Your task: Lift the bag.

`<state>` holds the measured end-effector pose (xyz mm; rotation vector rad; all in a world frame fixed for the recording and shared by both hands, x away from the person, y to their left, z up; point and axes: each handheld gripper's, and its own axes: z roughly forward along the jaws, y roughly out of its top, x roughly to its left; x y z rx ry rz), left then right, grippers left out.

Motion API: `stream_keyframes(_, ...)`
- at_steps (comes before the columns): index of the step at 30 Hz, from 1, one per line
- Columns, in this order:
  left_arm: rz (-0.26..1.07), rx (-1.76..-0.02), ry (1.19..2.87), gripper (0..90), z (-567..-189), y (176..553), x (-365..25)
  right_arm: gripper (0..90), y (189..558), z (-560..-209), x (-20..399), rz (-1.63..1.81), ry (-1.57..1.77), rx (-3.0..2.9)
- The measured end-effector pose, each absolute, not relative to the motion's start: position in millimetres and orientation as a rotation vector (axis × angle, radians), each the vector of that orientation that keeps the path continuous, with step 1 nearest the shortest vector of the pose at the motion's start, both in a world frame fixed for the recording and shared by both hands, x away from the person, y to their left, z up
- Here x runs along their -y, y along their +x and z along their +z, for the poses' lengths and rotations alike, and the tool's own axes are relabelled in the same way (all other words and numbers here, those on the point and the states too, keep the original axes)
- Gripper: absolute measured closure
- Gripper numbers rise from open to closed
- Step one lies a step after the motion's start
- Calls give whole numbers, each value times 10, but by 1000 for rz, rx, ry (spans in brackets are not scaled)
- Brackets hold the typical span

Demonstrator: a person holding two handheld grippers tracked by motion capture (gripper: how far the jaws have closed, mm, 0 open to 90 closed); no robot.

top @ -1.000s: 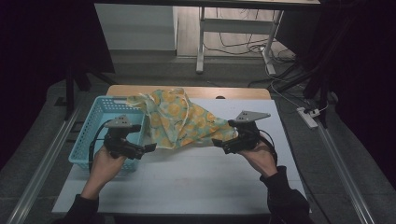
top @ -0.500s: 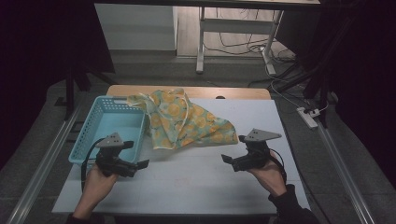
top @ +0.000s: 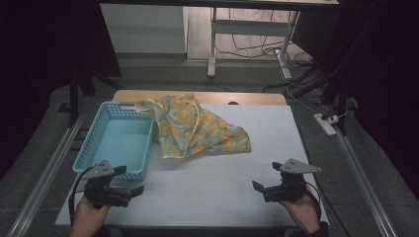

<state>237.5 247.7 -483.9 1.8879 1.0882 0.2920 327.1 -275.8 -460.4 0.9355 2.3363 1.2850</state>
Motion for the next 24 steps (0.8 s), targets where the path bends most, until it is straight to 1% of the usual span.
stream_keyframes(6,318,-1140,1886,0,-4955,2162,-2598,0,3101,-4722,2903,1231,982,-2326)
stream_keyframes(11,346,-1196,1919,0,-5076,2034,-2672,0,2969,-4838,3015,1169,1022,-2329)
stream_keyframes(17,367,-1284,1999,0,-5209,2000,-2714,0,2881,-4970,3131,1112,1095,-2350)
stream_keyframes(24,333,-1308,1971,0,-5218,2018,-2754,0,2887,-4990,3141,1084,1125,-2356)
